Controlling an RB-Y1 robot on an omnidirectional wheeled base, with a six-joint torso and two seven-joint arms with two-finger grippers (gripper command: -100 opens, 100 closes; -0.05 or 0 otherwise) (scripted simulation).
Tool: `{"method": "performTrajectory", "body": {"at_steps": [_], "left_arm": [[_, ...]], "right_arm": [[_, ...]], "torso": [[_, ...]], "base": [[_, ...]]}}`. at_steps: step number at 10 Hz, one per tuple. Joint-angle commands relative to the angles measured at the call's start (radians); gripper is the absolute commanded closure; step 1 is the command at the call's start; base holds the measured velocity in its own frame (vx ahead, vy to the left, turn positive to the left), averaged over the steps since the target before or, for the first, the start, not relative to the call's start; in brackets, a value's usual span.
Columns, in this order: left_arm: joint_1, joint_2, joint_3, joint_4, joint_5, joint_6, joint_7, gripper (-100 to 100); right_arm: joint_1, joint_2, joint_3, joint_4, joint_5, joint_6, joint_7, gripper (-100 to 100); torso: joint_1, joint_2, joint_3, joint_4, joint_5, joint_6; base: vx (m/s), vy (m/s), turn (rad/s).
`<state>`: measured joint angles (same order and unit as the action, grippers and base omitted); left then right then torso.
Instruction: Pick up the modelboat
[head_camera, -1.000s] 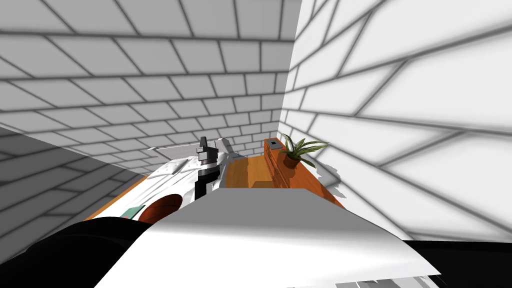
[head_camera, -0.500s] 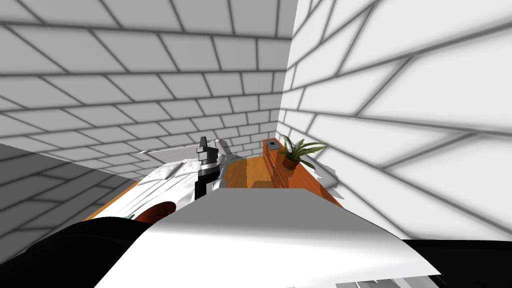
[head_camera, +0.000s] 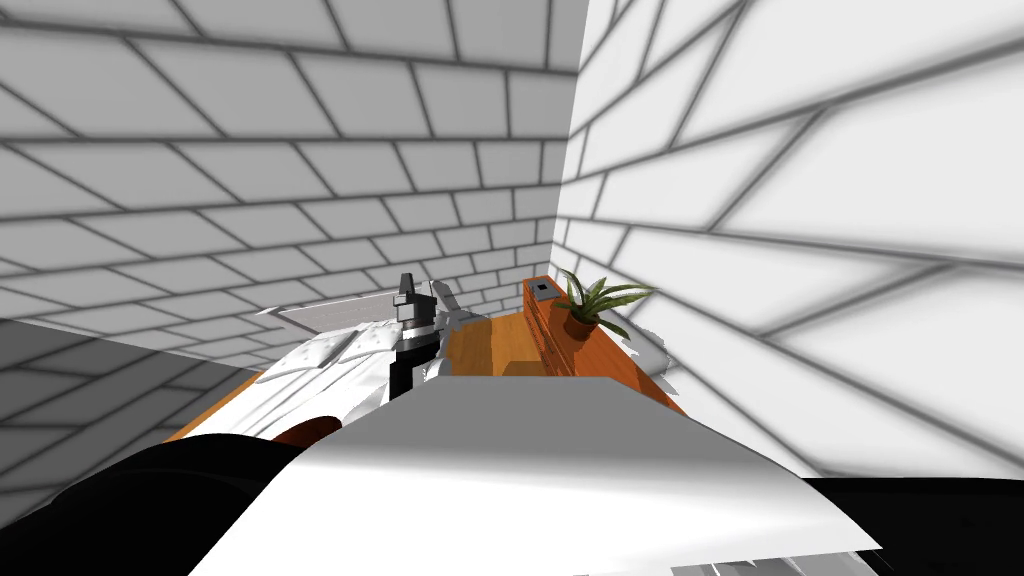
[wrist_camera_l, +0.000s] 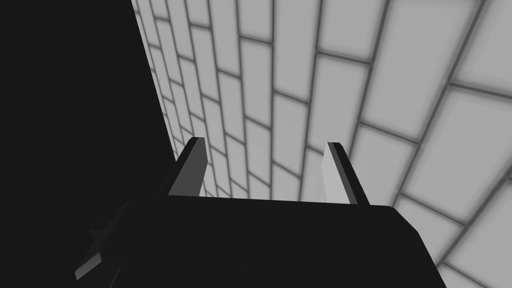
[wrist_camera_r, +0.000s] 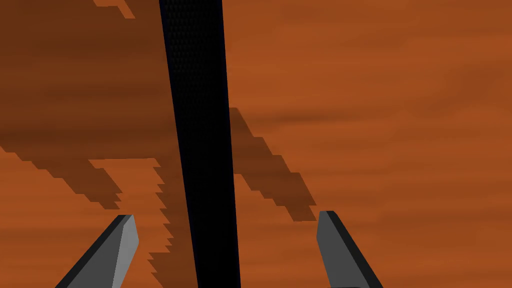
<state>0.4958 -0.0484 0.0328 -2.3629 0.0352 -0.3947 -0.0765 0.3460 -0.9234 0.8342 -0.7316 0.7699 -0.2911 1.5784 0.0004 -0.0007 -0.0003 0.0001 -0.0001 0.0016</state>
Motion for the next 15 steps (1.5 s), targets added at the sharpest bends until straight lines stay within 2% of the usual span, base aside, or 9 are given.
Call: {"method": "performTrajectory", "body": {"at_steps": [1,5,6,7,8,9,10,14,15], "left_arm": [[0.0,0.0,0.0,0.0,0.0,0.0,0.0,0],[0.0,0.0,0.0,0.0,0.0,0.0,0.0,0],[0.0,0.0,0.0,0.0,0.0,0.0,0.0,0],[0.0,0.0,0.0,0.0,0.0,0.0,0.0,0],[0.0,0.0,0.0,0.0,0.0,0.0,0.0,0],[0.0,0.0,0.0,0.0,0.0,0.0,0.0,0],[0.0,0.0,0.0,0.0,0.0,0.0,0.0,0],[0.0,0.0,0.0,0.0,0.0,0.0,0.0,0],[0.0,0.0,0.0,0.0,0.0,0.0,0.0,0]], "right_arm": [[0.0,0.0,0.0,0.0,0.0,0.0,0.0,100],[-0.001,0.0,0.0,-0.001,0.0,0.0,0.0,100],[-0.001,0.0,0.0,-0.001,0.0,0.0,0.0,0],[-0.016,-0.019,0.014,-0.01,0.02,-0.007,-0.05,100],[-0.016,-0.019,0.014,-0.01,0.02,-0.007,-0.053,100],[-0.023,-0.032,0.025,-0.021,0.031,-0.007,-0.088,100],[-0.023,-0.032,0.025,-0.021,0.031,-0.007,-0.088,100],[-0.052,-0.084,0.068,-0.066,0.076,-0.007,-0.216,100],[-0.052,-0.084,0.068,-0.066,0.076,-0.007,-0.227,100]], "torso": [[0.0,0.0,0.0,0.0,0.0,0.0],[-0.002,0.001,0.001,0.0,-0.001,0.002],[-0.002,0.001,0.001,0.0,-0.001,0.001],[-0.002,0.001,0.001,0.0,-0.001,0.002],[-0.004,0.002,0.001,0.0,-0.001,0.0],[-0.004,0.003,0.001,0.0,-0.001,0.001],[-0.003,0.004,0.002,0.0,-0.001,0.001],[0.0,0.007,0.003,0.001,0.0,0.001],[0.0,0.007,0.004,0.001,0.0,0.001]], "base": [[0.0,0.0,0.0],[0.001,0.0,0.004],[0.0,0.0,0.0],[-0.031,-0.018,0.117],[-0.035,-0.031,0.106],[-0.045,-0.009,0.077],[-0.04,0.001,0.019],[-0.081,0.02,0.078],[-0.059,0.015,0.032]]}}
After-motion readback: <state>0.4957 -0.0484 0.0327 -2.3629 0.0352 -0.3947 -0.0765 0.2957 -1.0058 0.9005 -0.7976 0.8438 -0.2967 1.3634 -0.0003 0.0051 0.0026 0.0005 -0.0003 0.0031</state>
